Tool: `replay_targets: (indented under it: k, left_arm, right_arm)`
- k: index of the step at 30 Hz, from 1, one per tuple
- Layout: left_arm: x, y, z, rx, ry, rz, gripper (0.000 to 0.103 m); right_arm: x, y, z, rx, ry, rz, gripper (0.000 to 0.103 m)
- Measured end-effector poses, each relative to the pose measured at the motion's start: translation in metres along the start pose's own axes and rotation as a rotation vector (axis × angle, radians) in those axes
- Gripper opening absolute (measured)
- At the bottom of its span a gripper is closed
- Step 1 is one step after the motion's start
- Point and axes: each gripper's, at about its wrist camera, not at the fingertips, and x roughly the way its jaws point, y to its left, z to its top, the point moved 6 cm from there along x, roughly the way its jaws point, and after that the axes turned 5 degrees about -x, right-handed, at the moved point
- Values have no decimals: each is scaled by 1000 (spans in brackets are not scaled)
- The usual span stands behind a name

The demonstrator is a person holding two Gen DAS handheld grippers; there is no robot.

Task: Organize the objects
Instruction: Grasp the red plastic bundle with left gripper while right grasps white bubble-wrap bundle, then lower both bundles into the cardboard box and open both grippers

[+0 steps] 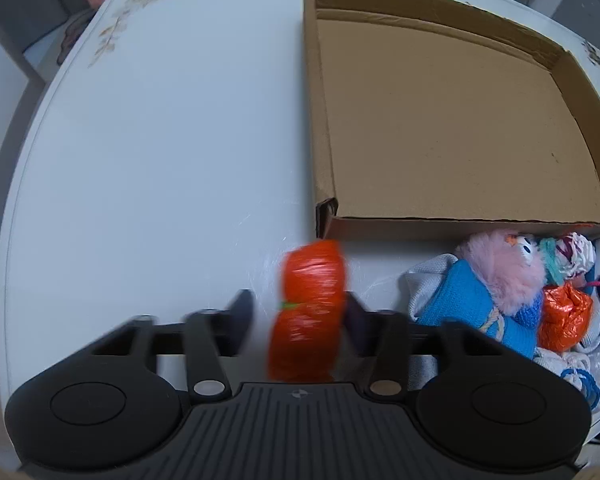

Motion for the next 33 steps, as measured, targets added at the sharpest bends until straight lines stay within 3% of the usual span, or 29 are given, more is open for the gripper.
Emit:
replay_targets:
  k: [6,13,17,20,22,26,33]
  left_arm:
    - [-21,4,1,-17,-16,35,36]
    - [-67,17,15,-106,-116,53,36]
    - [-91,-10,52,-50,-238,16,36]
    - [-98,-41,89,9,-324,-4,36]
    - [-94,-59,114,41,-355,-16,37]
    - [-64,-88,148,96,-367,-51,37]
    - [11,-100,160,149,-305,-25,37]
  right_arm:
    - [-23,-7,1,4,-58,20,58]
    - [-55,-25,4,40,-146,18,58]
    - [-76,-26,7,41,-237,37,58]
    - [-100,-1,56,0,-320,54,58]
    - [-108,20,68,-43,-347,90,58]
    - [-81,60,120,-125,-335,122,59]
    - [0,110,169,-121,-222,203,59]
